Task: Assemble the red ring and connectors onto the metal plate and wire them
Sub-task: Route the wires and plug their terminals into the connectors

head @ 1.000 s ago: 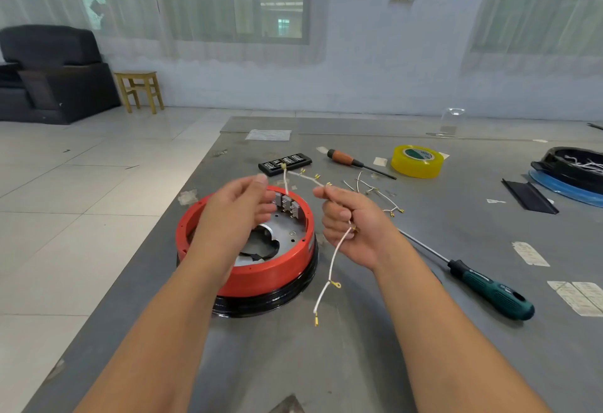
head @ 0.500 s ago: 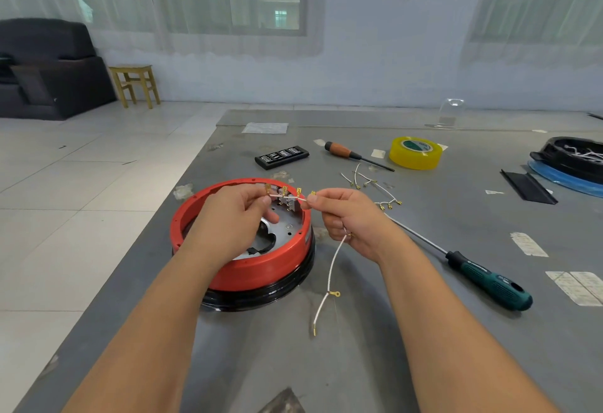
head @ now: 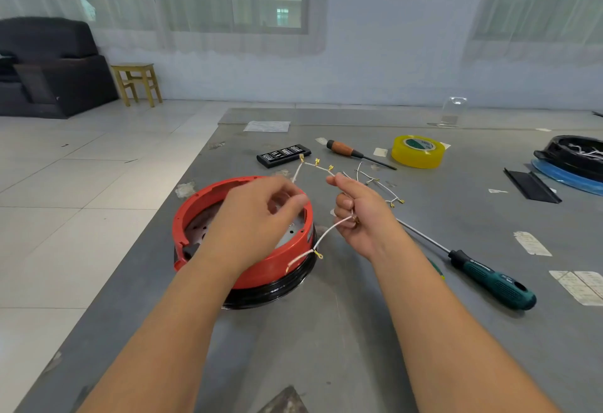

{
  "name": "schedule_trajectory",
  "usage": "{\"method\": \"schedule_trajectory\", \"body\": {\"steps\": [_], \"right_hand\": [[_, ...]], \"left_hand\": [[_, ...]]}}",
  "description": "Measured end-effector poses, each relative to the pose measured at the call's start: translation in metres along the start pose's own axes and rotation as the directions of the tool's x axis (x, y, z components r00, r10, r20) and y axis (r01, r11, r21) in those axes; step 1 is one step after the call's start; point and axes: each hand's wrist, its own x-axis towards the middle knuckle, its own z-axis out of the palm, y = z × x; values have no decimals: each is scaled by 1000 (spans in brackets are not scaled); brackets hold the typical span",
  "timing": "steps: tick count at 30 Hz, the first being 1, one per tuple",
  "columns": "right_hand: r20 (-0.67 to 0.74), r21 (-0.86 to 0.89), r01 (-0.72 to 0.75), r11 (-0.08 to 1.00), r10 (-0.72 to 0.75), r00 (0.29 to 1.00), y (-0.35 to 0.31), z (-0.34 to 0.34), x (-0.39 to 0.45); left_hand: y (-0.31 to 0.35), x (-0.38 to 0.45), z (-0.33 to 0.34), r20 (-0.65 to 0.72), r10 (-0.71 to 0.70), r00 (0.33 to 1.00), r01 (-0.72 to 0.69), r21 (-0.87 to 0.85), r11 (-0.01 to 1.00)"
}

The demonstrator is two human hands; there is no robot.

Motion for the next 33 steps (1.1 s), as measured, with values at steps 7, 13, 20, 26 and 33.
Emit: {"method": "schedule_trajectory", "body": {"steps": [7,13,20,26,33], "right_hand": [[-168,197,52,979,-18,986,6,4,4],[-205,137,74,988,-45,978,10,12,7],[-9,-173,167,971,-171,985,11,20,5],[17,-274,188,943,-190,982,15,24,5],[-10,-260,155,953,-163,987,14,24,7]], "left_hand": [[2,0,-2,268,-65,961,71,-12,997],[-20,5,-10,188,-117,975,110,46,993],[-30,5,-3,86,-158,984,155,41,987],[-32,5,-7,130,-148,980,150,-3,989],[-40,6,-35,135,-169,976,143,184,972]]}}
